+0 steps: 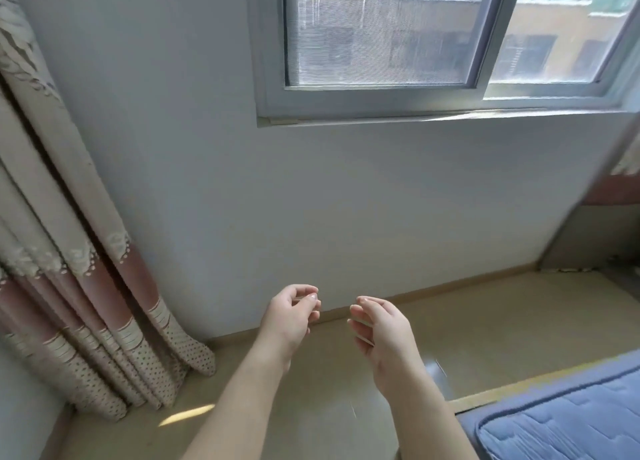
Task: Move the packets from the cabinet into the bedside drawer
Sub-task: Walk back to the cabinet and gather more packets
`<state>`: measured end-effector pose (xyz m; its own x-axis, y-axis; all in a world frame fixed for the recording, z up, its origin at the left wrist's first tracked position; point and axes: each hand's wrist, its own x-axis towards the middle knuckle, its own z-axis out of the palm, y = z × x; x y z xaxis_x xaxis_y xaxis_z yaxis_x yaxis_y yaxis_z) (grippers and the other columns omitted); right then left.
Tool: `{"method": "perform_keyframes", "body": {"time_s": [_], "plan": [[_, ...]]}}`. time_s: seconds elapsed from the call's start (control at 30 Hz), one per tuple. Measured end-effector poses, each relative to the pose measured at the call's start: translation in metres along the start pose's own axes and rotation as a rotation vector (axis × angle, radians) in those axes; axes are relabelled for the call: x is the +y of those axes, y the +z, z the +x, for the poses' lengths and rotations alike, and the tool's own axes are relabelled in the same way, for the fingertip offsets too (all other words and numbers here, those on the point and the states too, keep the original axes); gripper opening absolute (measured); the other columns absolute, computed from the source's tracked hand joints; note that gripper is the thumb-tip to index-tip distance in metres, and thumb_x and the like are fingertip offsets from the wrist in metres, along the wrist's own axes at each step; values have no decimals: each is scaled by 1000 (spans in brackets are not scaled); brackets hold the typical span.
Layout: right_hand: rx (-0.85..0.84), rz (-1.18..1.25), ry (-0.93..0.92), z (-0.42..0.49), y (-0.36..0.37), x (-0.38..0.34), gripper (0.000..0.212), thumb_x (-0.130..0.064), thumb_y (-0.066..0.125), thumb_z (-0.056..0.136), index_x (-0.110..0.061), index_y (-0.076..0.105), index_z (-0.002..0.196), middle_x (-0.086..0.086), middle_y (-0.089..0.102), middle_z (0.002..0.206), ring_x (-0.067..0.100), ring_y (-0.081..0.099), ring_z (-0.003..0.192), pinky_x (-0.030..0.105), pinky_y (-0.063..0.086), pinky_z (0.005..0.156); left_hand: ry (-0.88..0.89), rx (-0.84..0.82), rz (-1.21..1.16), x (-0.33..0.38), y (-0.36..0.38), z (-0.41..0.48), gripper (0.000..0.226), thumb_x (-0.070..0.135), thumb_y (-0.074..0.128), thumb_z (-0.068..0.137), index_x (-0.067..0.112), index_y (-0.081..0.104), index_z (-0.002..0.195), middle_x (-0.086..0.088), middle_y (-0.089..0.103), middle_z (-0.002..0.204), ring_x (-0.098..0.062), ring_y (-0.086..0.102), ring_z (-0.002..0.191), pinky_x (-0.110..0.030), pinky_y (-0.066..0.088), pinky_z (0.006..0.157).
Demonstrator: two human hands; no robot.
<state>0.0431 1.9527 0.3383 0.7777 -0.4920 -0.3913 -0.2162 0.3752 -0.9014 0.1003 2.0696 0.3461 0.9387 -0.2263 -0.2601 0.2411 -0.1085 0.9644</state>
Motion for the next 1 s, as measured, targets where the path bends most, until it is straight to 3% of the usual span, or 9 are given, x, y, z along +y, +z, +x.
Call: {"method": "perform_keyframes", "body": {"time_s": [0.17, 0.43, 0.8, 1.0], "plan": [[113, 59, -34, 100, 16, -61, 9, -16, 52, 94, -17, 60, 90, 1, 63, 88, 15, 59, 76, 27, 44, 66, 23, -105, 50, 55, 35, 118, 16, 15, 46, 97, 22, 60, 92, 1, 64, 91, -12, 61, 81, -26, 45, 72], [313, 149, -18, 241, -30, -106, 9, -16, 51, 93, -16, 60, 90, 2, 63, 91, 19, 58, 80, 29, 44, 67, -36, -315, 156, 79, 143, 258, 16, 15, 46, 97, 23, 60, 94, 1, 65, 93, -11, 62, 82, -25, 45, 70], [437, 191, -99, 448, -135, -230, 10, -18, 51, 94, -18, 61, 93, 1, 63, 97, 18, 60, 85, 31, 48, 76, 31, -469, 204, 155, 348, 437, 16, 17, 46, 97, 24, 61, 98, 2, 67, 99, -9, 64, 88, -34, 49, 87], [580, 229, -110, 533, -212, -284, 10, -17, 51, 94, -17, 60, 92, 2, 62, 95, 18, 60, 87, 32, 50, 77, 37, -615, 207, 177, 466, 513, 17, 16, 46, 96, 25, 60, 96, 1, 67, 101, -11, 64, 90, -33, 48, 87]]}}
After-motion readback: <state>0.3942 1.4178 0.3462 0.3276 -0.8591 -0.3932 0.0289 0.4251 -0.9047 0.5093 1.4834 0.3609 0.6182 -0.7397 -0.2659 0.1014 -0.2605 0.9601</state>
